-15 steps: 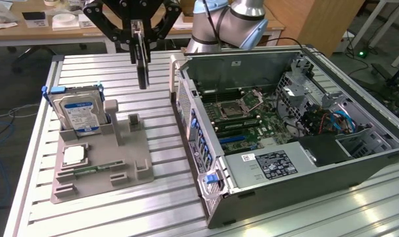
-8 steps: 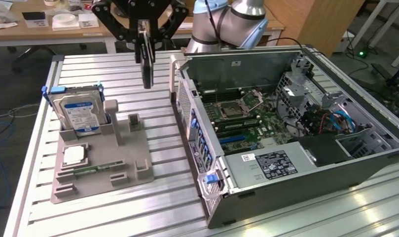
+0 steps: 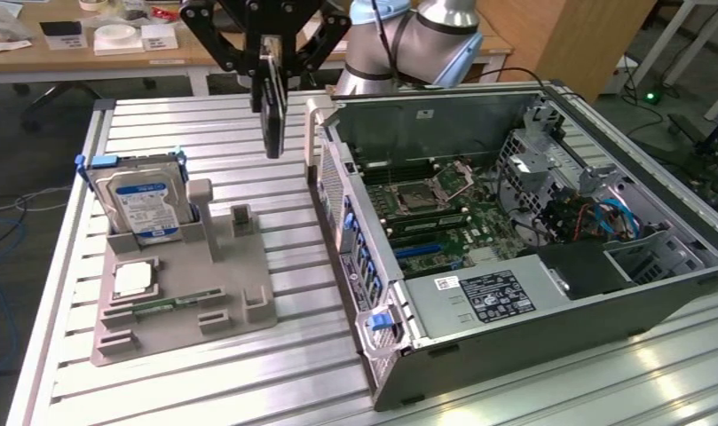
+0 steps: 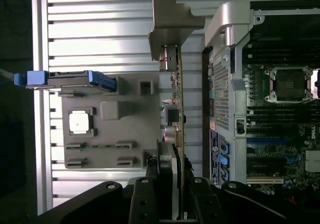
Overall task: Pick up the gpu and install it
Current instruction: 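Pick up the gpu and move the gpu toward the slot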
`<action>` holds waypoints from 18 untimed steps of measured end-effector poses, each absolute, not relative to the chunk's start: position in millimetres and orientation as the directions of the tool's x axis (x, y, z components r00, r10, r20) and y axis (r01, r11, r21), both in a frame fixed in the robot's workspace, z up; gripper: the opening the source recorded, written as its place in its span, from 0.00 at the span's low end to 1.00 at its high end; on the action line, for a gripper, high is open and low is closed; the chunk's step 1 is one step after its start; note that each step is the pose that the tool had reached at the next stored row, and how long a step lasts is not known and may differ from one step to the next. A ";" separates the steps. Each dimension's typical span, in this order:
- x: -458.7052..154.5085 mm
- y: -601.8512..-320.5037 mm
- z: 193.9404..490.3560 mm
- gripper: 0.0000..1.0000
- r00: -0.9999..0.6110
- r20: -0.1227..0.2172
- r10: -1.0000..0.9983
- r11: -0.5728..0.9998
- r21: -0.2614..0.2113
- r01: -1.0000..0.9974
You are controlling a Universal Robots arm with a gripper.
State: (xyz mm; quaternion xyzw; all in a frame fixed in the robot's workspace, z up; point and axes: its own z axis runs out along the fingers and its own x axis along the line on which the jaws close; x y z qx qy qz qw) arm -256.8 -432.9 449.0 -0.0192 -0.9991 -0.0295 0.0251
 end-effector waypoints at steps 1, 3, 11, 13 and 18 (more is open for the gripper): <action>-255.9 -432.8 449.0 0.28 -0.998 0.051 0.040 0.997 0.058 0.043; -253.6 -432.8 449.0 0.28 -0.998 0.051 0.045 0.997 0.058 0.048; -239.2 -432.7 449.0 0.28 -0.997 0.051 0.051 0.997 0.058 0.054; -236.5 -432.7 449.0 0.28 -0.997 0.051 0.051 0.997 0.058 0.054; -230.3 -432.7 449.0 0.28 -0.997 0.051 0.051 0.997 0.058 0.054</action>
